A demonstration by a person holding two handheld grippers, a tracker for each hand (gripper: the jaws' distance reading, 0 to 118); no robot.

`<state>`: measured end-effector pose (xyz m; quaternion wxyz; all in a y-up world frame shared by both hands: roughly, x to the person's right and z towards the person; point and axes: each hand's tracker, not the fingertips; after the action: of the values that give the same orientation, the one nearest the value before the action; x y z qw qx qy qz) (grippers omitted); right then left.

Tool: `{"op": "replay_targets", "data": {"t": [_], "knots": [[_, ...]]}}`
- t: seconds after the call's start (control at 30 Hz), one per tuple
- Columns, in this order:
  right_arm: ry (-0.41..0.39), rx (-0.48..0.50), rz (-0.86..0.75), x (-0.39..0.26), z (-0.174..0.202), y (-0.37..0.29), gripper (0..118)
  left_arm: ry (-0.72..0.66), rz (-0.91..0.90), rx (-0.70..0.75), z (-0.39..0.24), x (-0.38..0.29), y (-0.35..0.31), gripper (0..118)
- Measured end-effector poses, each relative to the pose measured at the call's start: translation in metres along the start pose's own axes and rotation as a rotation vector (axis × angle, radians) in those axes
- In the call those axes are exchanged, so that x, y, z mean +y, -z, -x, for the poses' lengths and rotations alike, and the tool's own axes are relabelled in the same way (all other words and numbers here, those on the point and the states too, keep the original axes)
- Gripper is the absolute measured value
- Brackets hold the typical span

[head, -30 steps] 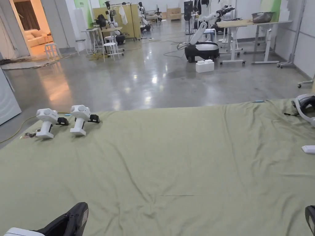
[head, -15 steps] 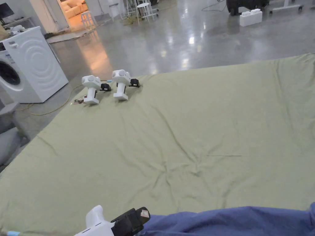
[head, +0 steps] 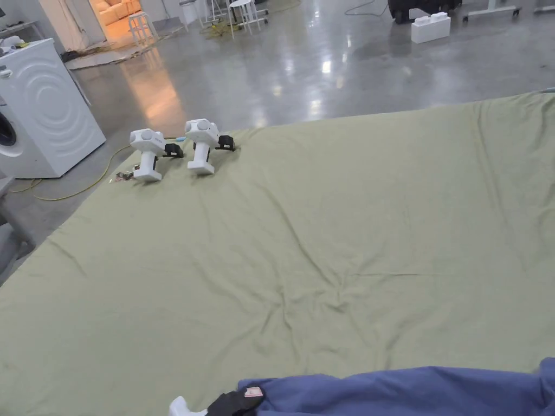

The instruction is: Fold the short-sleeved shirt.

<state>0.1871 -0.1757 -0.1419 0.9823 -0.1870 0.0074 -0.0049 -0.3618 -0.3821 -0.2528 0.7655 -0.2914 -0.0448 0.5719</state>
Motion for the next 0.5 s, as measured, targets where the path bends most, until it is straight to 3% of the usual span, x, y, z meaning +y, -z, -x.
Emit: {"op": "replay_targets", "data": {"t": [0.07, 0.2, 0.3, 0.5], "knots": [[0.004, -0.013, 0.006, -0.001, -0.004, -0.003, 4, 0.008, -0.063, 0.005, -0.018, 0.007, -0.015, 14], [0.036, -0.027, 0.024, -0.009, -0.016, -0.005, 4, 0.263, -0.061, 0.045, -0.054, 0.044, -0.044, 14], [0.076, -0.021, 0.036, -0.014, -0.022, -0.003, 4, 0.344, -0.077, 0.063, -0.079, 0.056, -0.056, 14], [0.118, -0.013, 0.040, -0.017, -0.025, -0.005, 4, 0.431, 0.003, -0.059, -0.123, -0.009, -0.014, 14]]}}
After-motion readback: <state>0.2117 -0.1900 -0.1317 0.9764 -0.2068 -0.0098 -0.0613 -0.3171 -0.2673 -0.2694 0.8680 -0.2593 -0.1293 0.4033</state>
